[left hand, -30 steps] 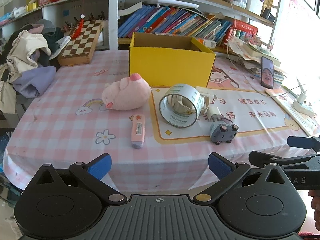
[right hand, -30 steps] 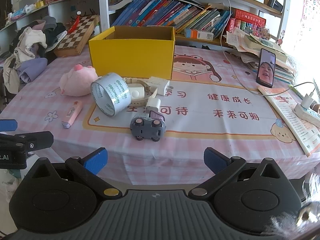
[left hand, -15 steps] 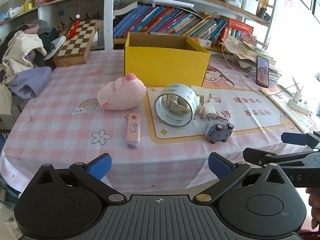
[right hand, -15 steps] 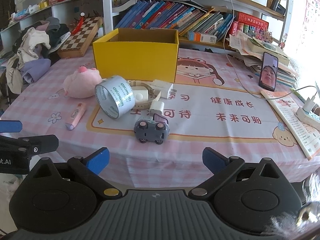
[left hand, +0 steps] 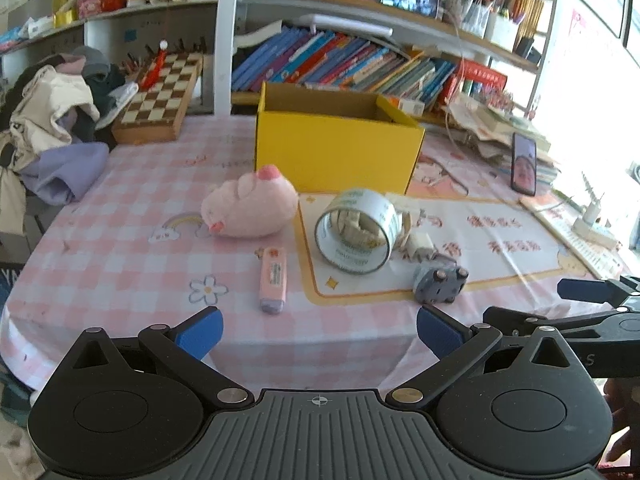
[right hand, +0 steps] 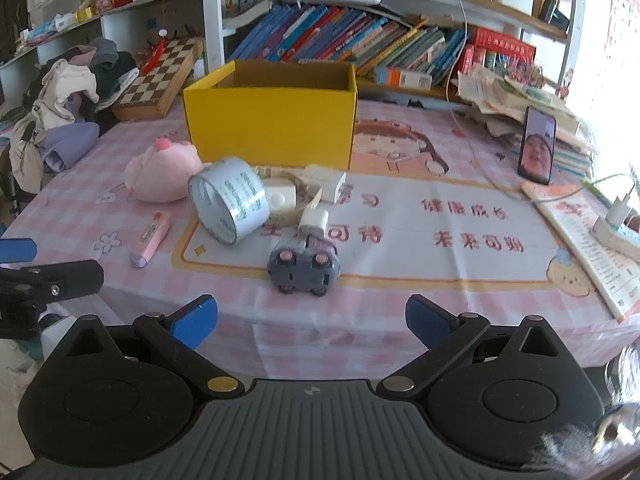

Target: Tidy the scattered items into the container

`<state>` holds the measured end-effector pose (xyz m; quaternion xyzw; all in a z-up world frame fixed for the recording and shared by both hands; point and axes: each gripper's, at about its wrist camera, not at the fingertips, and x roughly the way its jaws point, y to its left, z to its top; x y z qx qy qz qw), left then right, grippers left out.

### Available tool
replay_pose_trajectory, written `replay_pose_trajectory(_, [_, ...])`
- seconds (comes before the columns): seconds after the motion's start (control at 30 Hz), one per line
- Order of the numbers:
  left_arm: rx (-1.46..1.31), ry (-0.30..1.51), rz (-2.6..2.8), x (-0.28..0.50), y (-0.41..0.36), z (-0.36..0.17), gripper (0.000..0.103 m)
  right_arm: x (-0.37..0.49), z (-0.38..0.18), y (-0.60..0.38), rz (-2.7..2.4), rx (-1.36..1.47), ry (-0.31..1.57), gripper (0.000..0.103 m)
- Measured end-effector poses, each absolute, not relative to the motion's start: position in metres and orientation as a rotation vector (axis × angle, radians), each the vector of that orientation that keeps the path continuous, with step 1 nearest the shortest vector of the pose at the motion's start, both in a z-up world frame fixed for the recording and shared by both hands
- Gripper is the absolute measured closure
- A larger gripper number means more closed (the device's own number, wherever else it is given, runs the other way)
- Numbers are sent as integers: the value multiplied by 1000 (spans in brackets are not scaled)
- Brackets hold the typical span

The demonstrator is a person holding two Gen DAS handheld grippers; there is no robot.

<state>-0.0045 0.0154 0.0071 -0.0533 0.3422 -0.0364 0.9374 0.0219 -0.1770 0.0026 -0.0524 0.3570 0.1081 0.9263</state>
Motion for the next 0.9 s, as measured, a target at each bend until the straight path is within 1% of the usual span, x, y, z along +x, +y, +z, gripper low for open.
replay_pose_trajectory(0.9, [-69,733,-39,9,26,4,0,34,0,-167,244,-107,755,2])
